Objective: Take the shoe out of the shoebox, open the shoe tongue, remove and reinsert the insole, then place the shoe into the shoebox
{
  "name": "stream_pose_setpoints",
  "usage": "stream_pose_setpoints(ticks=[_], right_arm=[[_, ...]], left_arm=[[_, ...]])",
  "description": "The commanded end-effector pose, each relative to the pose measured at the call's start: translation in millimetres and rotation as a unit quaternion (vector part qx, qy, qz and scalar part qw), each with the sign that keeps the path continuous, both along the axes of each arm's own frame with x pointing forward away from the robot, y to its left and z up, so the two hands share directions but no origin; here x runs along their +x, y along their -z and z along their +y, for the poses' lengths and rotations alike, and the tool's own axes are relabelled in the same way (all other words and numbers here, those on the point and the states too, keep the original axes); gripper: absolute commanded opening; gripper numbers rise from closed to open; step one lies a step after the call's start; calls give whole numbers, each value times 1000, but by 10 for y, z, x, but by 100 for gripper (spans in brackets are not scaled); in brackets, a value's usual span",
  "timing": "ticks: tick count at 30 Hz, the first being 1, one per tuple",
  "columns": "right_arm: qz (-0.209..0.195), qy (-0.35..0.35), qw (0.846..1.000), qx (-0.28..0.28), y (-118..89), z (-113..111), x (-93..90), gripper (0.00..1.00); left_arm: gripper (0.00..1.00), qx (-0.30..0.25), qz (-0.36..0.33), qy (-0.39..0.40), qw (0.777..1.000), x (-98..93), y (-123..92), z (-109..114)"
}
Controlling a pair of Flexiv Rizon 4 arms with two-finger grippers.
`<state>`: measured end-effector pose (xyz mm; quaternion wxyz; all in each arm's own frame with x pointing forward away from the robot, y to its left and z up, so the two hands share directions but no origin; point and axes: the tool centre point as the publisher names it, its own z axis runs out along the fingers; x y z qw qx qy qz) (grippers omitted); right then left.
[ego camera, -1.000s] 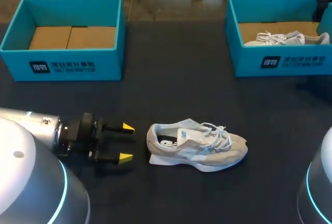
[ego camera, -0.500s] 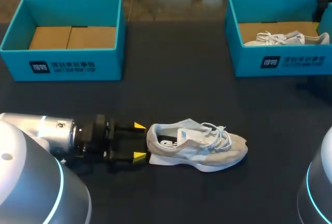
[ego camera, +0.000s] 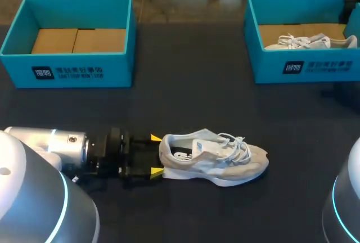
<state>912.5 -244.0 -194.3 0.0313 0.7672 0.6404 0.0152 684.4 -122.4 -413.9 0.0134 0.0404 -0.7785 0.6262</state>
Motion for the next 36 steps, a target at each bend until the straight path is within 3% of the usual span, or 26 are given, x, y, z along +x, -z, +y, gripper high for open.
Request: stream_pose_setpoints(ticks=[1,18,36], right_arm=[[0,1,1000,-1,2,1,0,100],[0,1,1000,-1,2,1,0,100],[0,1,1000,-1,2,1,0,100]], left_arm=[[100,1,1,-5,1000,-21,7,-56],[100,1,1,-4,1000,29,-7,-176],[100,-2,0,2,1000,-82,18,-273]])
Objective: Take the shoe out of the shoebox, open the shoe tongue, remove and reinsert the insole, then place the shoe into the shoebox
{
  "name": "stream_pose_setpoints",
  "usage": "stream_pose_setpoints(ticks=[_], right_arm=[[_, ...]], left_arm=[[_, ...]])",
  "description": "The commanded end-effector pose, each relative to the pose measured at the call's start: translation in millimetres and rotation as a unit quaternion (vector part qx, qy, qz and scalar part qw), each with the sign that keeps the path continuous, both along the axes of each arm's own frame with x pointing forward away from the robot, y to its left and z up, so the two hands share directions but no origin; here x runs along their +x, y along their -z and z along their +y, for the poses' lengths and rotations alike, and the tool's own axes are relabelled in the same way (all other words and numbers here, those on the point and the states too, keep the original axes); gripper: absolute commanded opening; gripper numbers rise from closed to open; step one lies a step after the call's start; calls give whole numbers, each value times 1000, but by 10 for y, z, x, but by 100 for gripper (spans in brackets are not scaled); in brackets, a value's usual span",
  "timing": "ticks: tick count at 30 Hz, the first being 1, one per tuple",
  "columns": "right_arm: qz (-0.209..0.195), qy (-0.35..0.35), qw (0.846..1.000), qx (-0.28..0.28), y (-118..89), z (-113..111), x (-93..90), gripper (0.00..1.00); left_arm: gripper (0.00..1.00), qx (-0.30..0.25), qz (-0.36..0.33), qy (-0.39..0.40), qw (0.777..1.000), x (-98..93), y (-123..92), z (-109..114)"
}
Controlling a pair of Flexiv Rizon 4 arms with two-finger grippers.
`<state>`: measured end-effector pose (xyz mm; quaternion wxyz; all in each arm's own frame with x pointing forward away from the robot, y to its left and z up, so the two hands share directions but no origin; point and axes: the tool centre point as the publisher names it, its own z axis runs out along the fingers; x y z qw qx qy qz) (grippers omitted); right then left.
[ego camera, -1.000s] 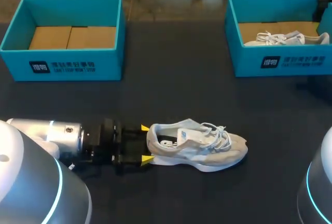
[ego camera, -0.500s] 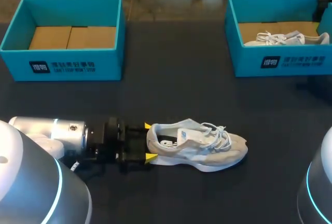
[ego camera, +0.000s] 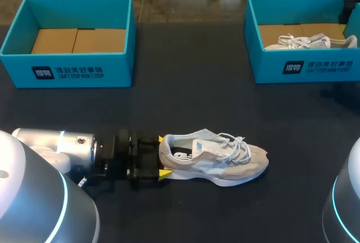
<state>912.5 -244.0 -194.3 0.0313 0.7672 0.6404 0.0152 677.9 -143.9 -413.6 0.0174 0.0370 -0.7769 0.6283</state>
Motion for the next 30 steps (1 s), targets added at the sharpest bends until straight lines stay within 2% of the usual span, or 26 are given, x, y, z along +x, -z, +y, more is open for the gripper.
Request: stream_pose_setpoints(ticks=[1,18,30], right_arm=[[0,1,1000,-1,2,2,0,100],[0,1,1000,-1,2,2,0,100],[0,1,1000,-1,2,2,0,100]], left_arm=[[100,0,-2,-2,1000,-18,18,-73],[100,-6,-4,-9,1000,6,20,-216],[100,-8,3,0,1000,37,99,-320]])
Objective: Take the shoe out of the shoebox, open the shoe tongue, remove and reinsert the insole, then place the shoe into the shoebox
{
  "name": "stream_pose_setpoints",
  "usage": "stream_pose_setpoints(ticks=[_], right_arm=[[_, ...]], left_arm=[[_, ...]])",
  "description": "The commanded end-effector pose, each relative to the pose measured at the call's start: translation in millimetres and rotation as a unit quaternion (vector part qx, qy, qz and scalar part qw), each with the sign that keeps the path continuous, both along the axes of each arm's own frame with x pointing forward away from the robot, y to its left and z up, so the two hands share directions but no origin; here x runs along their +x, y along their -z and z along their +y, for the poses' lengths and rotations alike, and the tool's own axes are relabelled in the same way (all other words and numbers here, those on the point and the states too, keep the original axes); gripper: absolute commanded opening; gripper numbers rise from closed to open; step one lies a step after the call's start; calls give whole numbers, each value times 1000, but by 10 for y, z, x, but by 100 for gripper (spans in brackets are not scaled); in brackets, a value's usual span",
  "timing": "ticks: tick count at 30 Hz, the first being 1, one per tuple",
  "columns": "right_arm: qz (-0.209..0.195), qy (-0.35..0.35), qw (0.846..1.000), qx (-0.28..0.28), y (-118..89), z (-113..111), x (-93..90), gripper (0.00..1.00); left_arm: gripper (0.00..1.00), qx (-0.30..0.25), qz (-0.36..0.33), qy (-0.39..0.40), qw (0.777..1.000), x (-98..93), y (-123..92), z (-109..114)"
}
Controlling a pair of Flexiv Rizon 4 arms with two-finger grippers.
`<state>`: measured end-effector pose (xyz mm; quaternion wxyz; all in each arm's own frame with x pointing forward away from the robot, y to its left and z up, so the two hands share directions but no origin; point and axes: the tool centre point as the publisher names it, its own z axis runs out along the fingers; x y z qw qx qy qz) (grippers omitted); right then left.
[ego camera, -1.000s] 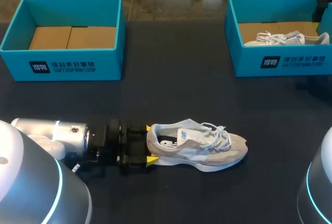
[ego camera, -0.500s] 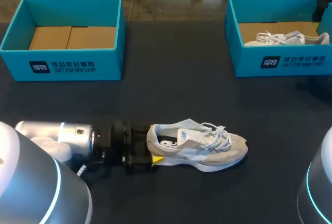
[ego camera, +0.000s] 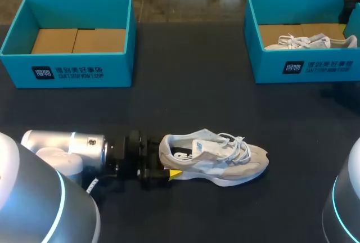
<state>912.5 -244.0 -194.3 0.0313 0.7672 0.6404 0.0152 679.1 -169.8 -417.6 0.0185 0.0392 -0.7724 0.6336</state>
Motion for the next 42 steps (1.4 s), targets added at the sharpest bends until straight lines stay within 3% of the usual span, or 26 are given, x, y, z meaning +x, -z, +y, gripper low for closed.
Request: stream_pose_setpoints(ticks=[1,4,5,6,7,8,34,36,42], right_arm=[[0,1,1000,-1,2,2,0,100],[0,1,1000,-1,2,2,0,100],[0,1,1000,-1,2,2,0,100],[0,1,1000,-1,2,2,0,100],[0,1,1000,-1,2,2,0,100],[0,1,1000,-1,2,2,0,100],[0,1,1000,-1,2,2,0,100],[13,5,1000,-5,-19,108,-58,100],[2,-1,1000,-10,-122,510,-355,100]], left_arm=[[100,-2,2,1,1000,28,64,-65],[100,-4,3,-1,1000,35,70,-71],[84,-4,2,-1,1000,35,70,-72],[42,-5,1,-1,1000,36,66,-72],[14,-5,0,-1,1000,36,62,-70],[0,-5,-2,2,1000,35,57,-68],[0,-1,-8,32,999,15,21,-23],[0,-1,-8,32,999,15,21,-23],[0,-1,-8,32,999,15,21,-23]])
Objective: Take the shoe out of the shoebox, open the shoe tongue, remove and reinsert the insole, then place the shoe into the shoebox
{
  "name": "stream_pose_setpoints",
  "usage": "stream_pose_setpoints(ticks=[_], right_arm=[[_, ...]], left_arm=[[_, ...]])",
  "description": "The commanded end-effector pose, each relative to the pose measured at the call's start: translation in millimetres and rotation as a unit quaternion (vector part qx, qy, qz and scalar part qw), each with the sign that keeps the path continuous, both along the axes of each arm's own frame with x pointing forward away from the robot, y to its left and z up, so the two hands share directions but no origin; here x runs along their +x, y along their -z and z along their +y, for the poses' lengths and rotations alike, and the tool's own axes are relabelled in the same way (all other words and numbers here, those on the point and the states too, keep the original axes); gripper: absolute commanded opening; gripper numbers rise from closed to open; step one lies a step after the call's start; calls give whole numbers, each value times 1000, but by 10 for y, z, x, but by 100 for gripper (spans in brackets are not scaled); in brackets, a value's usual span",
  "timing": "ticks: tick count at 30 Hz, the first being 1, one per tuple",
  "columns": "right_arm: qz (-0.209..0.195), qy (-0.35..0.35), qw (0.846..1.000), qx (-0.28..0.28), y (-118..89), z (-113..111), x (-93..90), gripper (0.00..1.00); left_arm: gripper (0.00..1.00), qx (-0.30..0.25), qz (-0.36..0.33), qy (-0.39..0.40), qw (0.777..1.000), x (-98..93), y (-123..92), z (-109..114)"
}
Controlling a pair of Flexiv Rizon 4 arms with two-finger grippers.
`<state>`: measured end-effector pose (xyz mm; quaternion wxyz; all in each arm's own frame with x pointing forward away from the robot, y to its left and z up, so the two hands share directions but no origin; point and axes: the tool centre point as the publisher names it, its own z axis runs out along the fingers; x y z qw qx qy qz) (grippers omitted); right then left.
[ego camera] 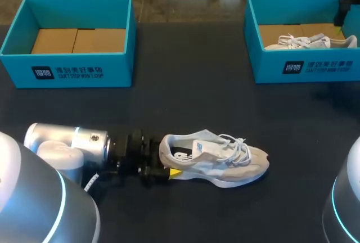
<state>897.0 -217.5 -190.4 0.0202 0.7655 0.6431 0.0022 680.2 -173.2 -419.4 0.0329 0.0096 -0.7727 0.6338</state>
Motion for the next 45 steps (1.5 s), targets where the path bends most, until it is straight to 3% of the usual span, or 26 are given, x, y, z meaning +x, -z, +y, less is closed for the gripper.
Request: stream_pose_setpoints(ticks=[1,11,24,29,37,40,45], right_arm=[[-15,5,1000,-12,-95,311,-253,100],[-22,45,999,1,-276,1156,-880,100],[-22,45,999,1,-276,1156,-880,100],[-10,34,998,-44,-225,1802,-1077,100],[-14,23,999,-31,-39,2649,-1603,100],[-10,19,1000,5,9,2848,-1834,100],[-10,19,1000,5,9,2848,-1834,100]], left_arm=[[0,0,0,0,1000,4,3,11],[0,0,0,0,1000,4,3,11],[0,0,0,0,1000,4,3,11],[0,0,0,0,1000,4,3,11],[0,0,0,0,1000,4,3,11],[0,0,0,0,1000,4,3,11],[0,0,0,0,1000,4,3,11]])
